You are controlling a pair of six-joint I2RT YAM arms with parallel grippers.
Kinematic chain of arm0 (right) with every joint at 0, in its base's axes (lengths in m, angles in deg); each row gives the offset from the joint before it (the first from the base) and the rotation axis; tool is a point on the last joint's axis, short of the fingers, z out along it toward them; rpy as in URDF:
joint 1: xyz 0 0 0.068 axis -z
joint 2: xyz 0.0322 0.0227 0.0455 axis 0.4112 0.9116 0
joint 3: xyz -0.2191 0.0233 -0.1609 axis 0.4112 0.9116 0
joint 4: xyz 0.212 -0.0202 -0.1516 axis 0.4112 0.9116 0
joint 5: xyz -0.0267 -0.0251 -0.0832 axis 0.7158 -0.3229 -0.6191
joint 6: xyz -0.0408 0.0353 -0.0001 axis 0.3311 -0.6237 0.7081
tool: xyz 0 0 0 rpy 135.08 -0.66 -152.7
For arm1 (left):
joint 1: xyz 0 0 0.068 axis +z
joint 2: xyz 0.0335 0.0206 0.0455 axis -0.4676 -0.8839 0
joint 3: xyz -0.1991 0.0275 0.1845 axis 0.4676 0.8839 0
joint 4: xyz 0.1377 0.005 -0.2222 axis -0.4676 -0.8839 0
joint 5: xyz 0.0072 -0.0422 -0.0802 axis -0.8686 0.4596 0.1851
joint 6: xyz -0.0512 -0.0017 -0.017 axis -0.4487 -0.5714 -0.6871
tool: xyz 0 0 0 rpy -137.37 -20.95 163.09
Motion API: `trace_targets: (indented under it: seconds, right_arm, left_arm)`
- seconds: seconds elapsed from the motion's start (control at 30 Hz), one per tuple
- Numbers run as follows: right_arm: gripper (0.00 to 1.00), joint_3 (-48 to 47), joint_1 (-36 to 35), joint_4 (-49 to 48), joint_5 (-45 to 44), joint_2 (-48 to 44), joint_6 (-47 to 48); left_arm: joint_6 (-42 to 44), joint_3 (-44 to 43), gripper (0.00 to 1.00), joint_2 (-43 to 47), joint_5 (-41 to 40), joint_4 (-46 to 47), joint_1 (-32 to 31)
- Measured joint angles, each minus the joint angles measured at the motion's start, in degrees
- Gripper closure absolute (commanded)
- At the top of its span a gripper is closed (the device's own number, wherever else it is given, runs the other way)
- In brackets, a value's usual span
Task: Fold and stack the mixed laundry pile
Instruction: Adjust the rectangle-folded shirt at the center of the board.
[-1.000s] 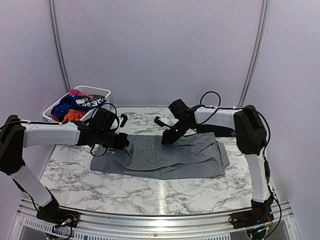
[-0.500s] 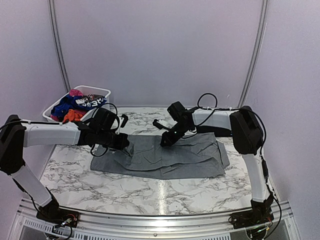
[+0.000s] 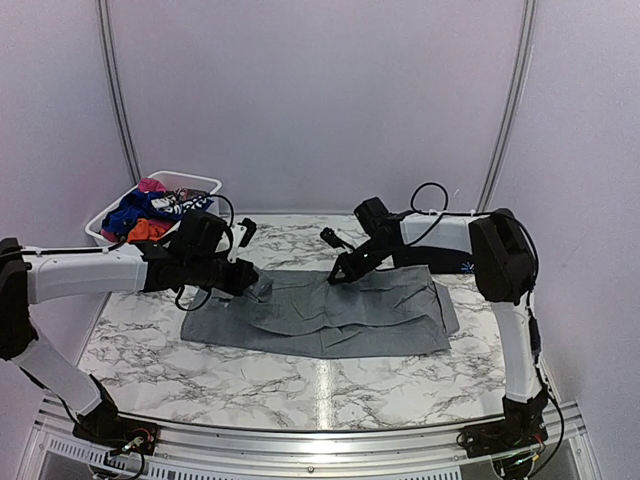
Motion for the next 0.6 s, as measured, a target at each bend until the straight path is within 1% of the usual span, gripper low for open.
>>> trace_targets:
  seconds: [0.17,0.37,0.47,0.53,0.6]
  right_arm:
    - [1.00,0.94,3.08,-2.16,3.41,-0.22,-1.09]
    - [0.98,1.05,3.23,-2.54,4.31,-0.22,-1.90]
    - [0.96,0.98,2.95,-2.58,4.26,-0.22,-2.10]
    - [0.89,0.90,2.69,-2.60,4.24,-0.22,-2.32]
    - [0.78,0.76,2.12,-2.43,3.93,-0.22,-2.47]
  left_arm:
    - [0.79,0.31,1.00,-0.81,-4.96,0.33,-0.02]
    - [-0.24,-1.79,1.00,-9.22,-10.67,-1.95,-0.02]
    - [-1.53,-2.03,1.00,-10.95,-15.26,-4.46,0.07]
    - [-2.19,-2.03,1.00,-10.64,-17.64,-5.22,0.39]
    - [-2.32,-2.21,1.00,-10.36,-19.52,-5.68,0.85]
